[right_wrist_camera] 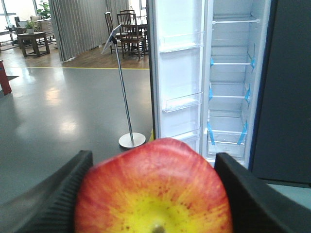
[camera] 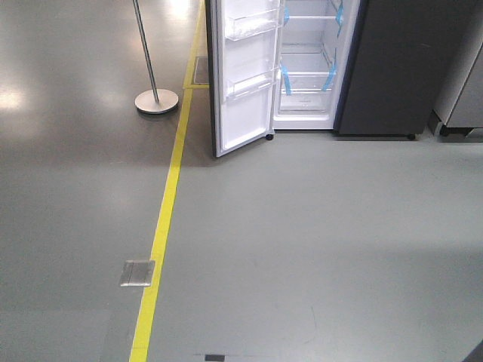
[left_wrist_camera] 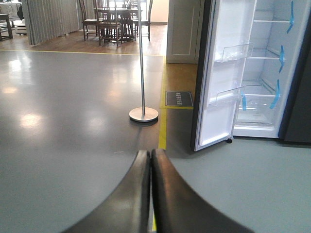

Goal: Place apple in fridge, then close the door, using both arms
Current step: 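Drive the base up to the open refrigerator door holding the apple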

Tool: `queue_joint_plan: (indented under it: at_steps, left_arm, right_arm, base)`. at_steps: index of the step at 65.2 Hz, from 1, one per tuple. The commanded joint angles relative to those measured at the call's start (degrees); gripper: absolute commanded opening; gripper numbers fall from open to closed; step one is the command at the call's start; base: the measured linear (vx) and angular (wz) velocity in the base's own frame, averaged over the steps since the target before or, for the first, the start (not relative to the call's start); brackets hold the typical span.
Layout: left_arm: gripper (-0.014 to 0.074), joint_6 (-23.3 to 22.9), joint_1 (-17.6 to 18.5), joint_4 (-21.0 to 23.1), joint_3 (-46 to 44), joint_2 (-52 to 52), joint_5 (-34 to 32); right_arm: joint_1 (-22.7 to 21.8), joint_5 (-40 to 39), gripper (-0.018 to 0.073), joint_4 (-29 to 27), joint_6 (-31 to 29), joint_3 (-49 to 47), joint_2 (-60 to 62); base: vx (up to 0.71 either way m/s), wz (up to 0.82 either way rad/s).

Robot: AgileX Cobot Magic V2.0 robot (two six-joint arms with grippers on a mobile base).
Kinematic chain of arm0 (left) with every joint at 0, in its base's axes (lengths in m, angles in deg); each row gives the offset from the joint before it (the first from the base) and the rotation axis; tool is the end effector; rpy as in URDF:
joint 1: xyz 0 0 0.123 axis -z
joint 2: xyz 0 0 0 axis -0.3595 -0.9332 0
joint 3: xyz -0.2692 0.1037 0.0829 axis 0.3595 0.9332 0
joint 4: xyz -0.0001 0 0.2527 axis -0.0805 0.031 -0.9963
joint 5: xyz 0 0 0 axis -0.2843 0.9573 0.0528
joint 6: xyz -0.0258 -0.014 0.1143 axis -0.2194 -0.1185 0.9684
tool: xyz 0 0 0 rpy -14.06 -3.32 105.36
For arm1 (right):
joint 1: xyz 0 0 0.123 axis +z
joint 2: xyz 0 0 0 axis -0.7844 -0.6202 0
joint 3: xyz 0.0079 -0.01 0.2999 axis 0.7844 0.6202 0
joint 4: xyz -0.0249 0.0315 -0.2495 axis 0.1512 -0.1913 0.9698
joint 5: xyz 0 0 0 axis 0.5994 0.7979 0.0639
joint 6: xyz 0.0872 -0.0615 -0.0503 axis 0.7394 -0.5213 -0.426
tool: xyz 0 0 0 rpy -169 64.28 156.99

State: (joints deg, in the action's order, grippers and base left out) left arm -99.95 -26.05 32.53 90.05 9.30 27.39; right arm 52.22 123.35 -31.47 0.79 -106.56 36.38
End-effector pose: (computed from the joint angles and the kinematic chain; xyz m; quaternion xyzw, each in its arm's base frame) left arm 0.0684 0.0076 0.1885 -0.0758 0.7334 -0.0009 0.6756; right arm 0.1297 0.0246 0.5368 -0.0506 0.7349 0.0951 0.6696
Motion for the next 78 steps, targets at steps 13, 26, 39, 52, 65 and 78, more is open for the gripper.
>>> queue_joint_plan:
  at_steps: [13,26,39,52,65,78]
  left_arm:
    - [-0.0006,-0.52,0.46,0.03,-0.97,0.81,-3.92]
    - [-0.0006,-0.52,0.46,0.03,-0.97,0.81,-3.92]
    - [-0.0006,-0.52,0.46,0.03,-0.97,0.81,-3.92]
    - [-0.0006,-0.52,0.46,0.03,-0.97,0.81,-3.86]
    - [-0.0006,-0.52,0.46,0.03,-0.97,0.81,-3.86]
    - [-0.0006,-0.52,0.46,0.03,-0.97,0.81,-3.86]
  right_arm:
    - [0.04,-4.73,0.013,-0.57,-0.48,-1.41,-0.07]
    - [0.04,-4.73,0.013,-0.57,-0.48,-1.41,-0.07]
    - [0.04,-4.73,0.013,-0.57,-0.48,-1.41,-0.07]
    - [0.04,-4.65,0.013,-0.57,-0.48,-1.41,-0.07]
    - [0.04,-4.65,0.013,-0.57,-0.48,-1.41,-0.07]
    - [0.04,-4.65,0.013,-0.57,-0.48,-1.41,-0.07]
  base:
    - [0.29,-0.02]
    - [0.28,-0.01]
    - [0.27,0.0]
    - [0.26,0.01]
    - [0.24,0.03]
    - [0.22,0.03]
